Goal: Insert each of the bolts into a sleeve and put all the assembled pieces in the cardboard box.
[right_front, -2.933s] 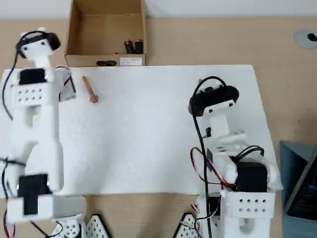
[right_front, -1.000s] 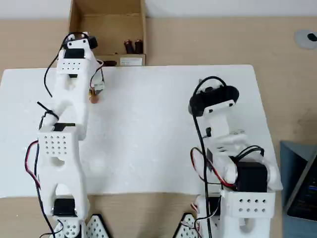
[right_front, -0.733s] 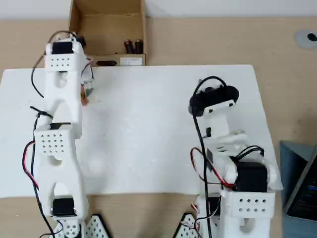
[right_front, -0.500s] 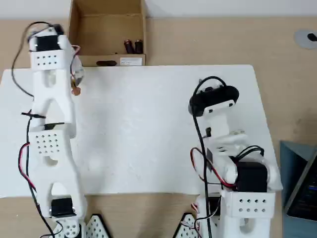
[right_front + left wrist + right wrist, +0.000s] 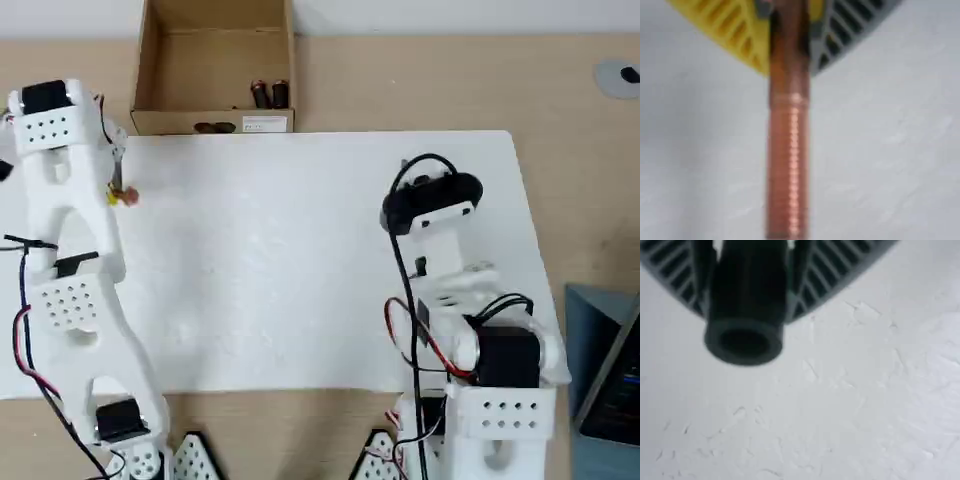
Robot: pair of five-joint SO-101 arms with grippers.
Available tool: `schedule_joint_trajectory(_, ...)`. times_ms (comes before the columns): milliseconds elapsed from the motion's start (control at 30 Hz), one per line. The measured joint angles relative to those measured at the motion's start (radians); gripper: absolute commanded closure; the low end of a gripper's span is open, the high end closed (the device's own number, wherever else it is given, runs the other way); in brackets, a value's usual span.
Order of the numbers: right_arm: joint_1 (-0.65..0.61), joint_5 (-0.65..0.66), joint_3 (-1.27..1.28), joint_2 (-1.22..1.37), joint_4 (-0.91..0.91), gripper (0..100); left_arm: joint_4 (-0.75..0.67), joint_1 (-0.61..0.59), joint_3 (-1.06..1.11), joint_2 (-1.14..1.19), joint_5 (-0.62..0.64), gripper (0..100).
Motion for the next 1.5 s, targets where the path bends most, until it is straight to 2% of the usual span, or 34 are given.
schedule_joint_trajectory(267, 0.0, 0.0, 0.0, 0.0, 0.0, 98.8, 0.0, 0.0, 0.175, -0.063, 0.207, 99)
schedule_joint_trajectory(500, 0.0, 0.0, 0.0, 0.0, 0.0, 98.8, 0.0, 0.0, 0.196, -0.063, 0.247, 99)
schedule_joint_trajectory(567, 0.0, 0.0, 0.0, 0.0, 0.0, 98.8, 0.0, 0.0, 0.196, -0.063, 0.247, 94)
schedule_joint_trajectory(767, 0.0, 0.0, 0.0, 0.0, 0.0, 98.8, 0.0, 0.0, 0.196, -0.071, 0.247, 70)
schedule_joint_trajectory(833, 0.0, 0.0, 0.0, 0.0, 0.0, 98.8, 0.0, 0.0, 0.196, -0.074, 0.247, 67)
schedule_joint_trajectory(967, 0.0, 0.0, 0.0, 0.0, 0.0, 98.8, 0.0, 0.011, 0.196, -0.074, 0.247, 67)
schedule_joint_trajectory(1400, 0.0, 0.0, 0.0, 0.0, 0.0, 98.8, 0.0, 0.011, 0.196, -0.381, 0.031, 67)
schedule_joint_trajectory(1500, 0.0, 0.0, 0.0, 0.0, 0.0, 98.8, 0.0, 0.011, 0.213, -0.456, -0.094, 67)
